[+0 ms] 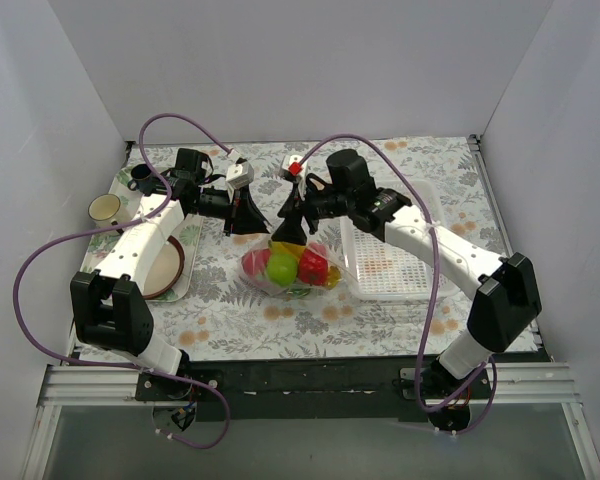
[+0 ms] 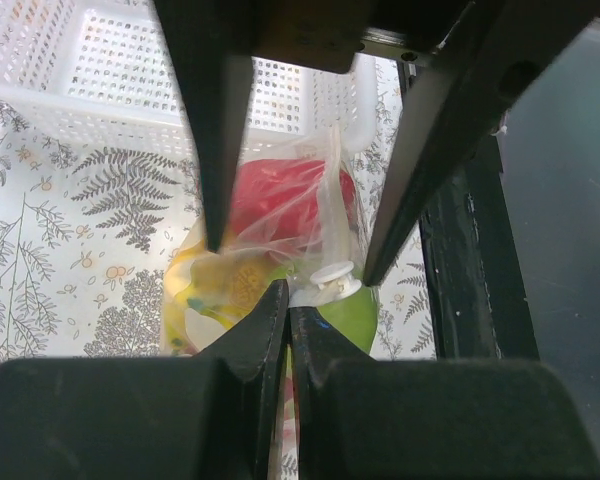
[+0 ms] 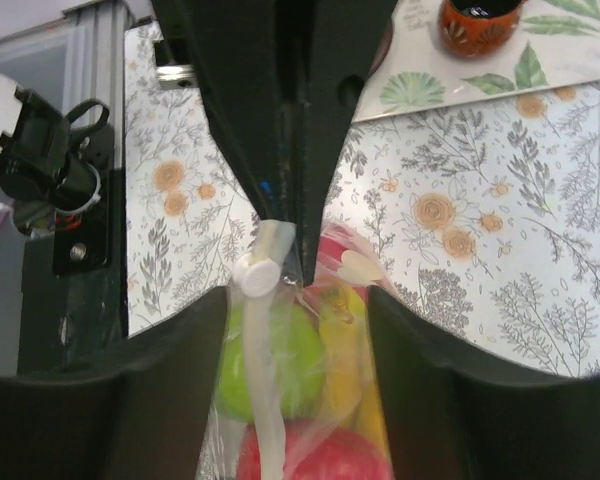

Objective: Open the zip-top bag and remove the fake food

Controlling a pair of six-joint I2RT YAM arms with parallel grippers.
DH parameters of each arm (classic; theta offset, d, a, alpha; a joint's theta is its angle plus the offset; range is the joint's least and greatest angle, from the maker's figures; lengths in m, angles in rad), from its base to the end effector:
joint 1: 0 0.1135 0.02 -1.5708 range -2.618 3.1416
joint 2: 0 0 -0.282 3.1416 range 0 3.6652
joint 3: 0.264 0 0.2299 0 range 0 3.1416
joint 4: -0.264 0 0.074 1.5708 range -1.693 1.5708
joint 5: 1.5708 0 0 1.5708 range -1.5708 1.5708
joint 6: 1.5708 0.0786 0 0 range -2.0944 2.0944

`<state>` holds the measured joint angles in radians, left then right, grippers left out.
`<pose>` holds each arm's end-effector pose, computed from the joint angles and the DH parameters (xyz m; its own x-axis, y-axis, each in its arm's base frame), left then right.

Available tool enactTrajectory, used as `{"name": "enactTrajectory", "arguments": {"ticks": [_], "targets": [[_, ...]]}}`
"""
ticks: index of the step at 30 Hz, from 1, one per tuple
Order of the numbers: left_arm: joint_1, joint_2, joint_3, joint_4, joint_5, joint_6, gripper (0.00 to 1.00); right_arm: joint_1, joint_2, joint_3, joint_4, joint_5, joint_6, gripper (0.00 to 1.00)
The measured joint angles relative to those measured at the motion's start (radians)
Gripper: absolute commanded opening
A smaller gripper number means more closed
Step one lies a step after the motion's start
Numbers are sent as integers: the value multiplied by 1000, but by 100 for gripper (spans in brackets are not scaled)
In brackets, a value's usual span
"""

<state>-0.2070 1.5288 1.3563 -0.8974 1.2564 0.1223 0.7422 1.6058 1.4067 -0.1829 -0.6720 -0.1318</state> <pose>0.2629 -0.1316 0.3300 -0.7897 0.2044 -0.5784 0.6114 0.1852 -0.7693 0.2507 0.2963 0.3597 -0.1469 -0.2743 -0.9504 -0.9825 0.1516 0.1081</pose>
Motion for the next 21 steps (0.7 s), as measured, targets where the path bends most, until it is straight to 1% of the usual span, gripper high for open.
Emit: {"name": "enactTrajectory", "arguments": {"ticks": [1, 3, 6, 9, 13, 16, 21], "targets": [[0, 0, 0, 0, 0, 0, 0, 0, -5, -10, 10, 16, 2, 88], [0, 0, 0, 0, 0, -1, 0, 2, -31, -50, 35, 48, 7, 89], [0, 0, 0, 1, 0, -5, 0, 13, -81, -112, 66, 106, 12, 85], [0, 0, 0, 1, 0, -8, 0, 34, -102, -134, 116, 153, 23, 83], [0, 0, 0, 1, 0, -11, 0, 63, -102, -142, 166, 192, 32, 82], [0, 0, 0, 1, 0, -12, 0, 82, -90, -140, 187, 216, 31, 77], [0, 0, 0, -3, 0, -9, 0, 97, -45, -124, 184, 258, 20, 73]]}}
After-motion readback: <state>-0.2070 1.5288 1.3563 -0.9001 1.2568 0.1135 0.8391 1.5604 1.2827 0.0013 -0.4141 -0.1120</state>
